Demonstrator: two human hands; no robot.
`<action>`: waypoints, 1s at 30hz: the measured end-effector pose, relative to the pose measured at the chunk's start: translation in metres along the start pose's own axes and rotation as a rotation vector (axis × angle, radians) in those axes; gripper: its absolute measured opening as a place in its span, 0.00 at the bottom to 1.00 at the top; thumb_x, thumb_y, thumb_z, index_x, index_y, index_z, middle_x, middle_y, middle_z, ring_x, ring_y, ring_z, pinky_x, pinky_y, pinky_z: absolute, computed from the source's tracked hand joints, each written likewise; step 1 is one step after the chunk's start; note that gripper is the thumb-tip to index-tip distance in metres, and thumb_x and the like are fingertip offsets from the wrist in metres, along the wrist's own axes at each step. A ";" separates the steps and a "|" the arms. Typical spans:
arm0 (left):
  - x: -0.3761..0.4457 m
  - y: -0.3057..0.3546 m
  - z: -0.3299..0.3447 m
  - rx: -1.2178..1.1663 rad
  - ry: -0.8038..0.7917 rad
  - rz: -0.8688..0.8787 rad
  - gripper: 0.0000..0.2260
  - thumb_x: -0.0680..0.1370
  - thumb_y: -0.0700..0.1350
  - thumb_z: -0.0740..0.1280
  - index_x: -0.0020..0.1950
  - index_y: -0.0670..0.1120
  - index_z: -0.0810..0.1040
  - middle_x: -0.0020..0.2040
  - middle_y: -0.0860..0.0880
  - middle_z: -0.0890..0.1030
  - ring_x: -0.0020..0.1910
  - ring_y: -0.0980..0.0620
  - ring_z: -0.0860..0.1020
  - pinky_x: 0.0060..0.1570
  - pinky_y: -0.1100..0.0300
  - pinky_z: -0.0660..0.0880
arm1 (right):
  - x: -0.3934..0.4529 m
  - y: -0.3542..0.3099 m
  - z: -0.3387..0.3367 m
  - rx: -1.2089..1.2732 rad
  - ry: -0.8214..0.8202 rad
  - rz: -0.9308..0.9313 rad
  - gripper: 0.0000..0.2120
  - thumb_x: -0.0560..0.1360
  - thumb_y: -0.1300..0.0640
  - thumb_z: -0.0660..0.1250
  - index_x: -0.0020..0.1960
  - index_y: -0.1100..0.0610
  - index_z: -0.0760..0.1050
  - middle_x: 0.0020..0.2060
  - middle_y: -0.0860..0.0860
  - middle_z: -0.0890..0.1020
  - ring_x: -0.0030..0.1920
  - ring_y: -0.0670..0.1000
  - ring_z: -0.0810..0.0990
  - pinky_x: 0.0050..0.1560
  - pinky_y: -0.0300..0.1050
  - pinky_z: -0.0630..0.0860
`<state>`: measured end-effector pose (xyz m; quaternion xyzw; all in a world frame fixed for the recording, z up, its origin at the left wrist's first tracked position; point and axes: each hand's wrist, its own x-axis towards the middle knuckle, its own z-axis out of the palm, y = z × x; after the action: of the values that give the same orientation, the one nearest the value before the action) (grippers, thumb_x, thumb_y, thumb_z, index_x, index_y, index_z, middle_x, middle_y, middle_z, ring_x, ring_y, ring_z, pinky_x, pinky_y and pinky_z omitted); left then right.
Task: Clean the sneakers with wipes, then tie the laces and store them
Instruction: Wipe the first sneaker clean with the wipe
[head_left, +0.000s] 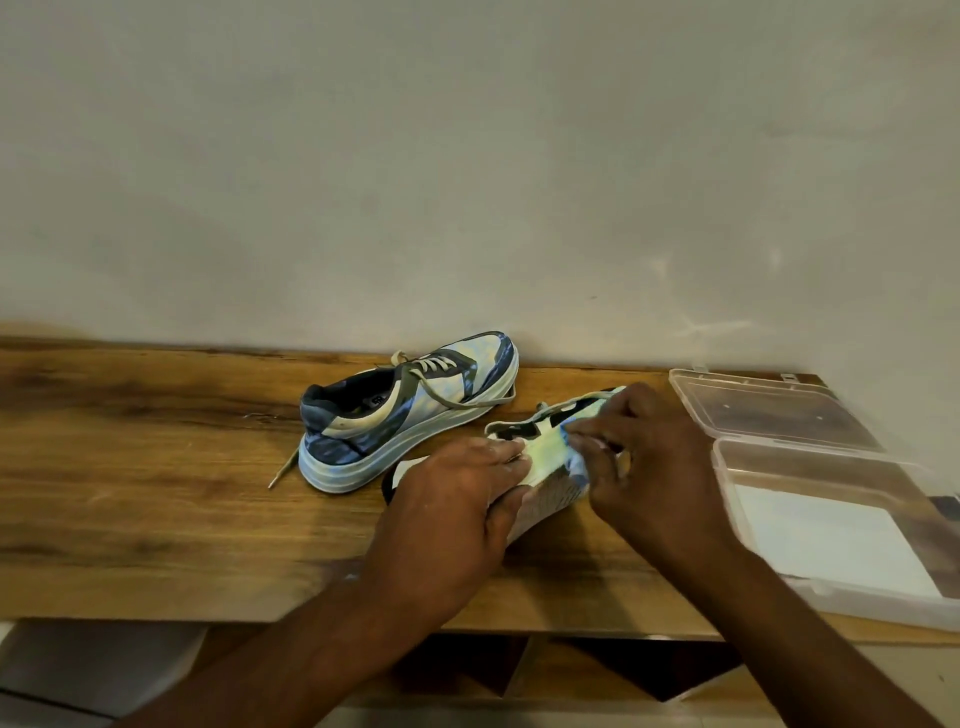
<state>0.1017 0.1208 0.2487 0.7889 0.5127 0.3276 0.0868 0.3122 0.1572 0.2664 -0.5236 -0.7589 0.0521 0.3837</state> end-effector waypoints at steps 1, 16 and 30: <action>-0.001 0.000 0.001 0.004 0.007 0.009 0.14 0.78 0.50 0.69 0.62 0.51 0.86 0.63 0.55 0.84 0.63 0.57 0.80 0.63 0.60 0.75 | -0.006 -0.006 0.002 -0.009 -0.043 -0.050 0.09 0.74 0.58 0.74 0.53 0.52 0.87 0.44 0.44 0.77 0.43 0.45 0.76 0.39 0.42 0.76; -0.009 0.010 0.003 0.164 -0.004 0.176 0.15 0.77 0.49 0.70 0.62 0.48 0.86 0.63 0.52 0.84 0.63 0.54 0.81 0.62 0.56 0.79 | 0.005 0.029 -0.018 0.066 0.134 0.201 0.09 0.74 0.61 0.76 0.53 0.52 0.87 0.44 0.48 0.81 0.43 0.45 0.80 0.40 0.40 0.78; -0.020 0.024 0.012 0.258 0.026 0.311 0.17 0.80 0.51 0.62 0.62 0.47 0.85 0.65 0.49 0.83 0.65 0.52 0.80 0.61 0.56 0.80 | 0.011 0.050 -0.032 0.034 0.150 0.279 0.09 0.74 0.63 0.75 0.53 0.53 0.87 0.42 0.52 0.85 0.40 0.41 0.79 0.41 0.23 0.71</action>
<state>0.1218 0.0945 0.2423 0.8588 0.4236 0.2789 -0.0729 0.3684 0.1788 0.2705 -0.6198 -0.6469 0.0786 0.4372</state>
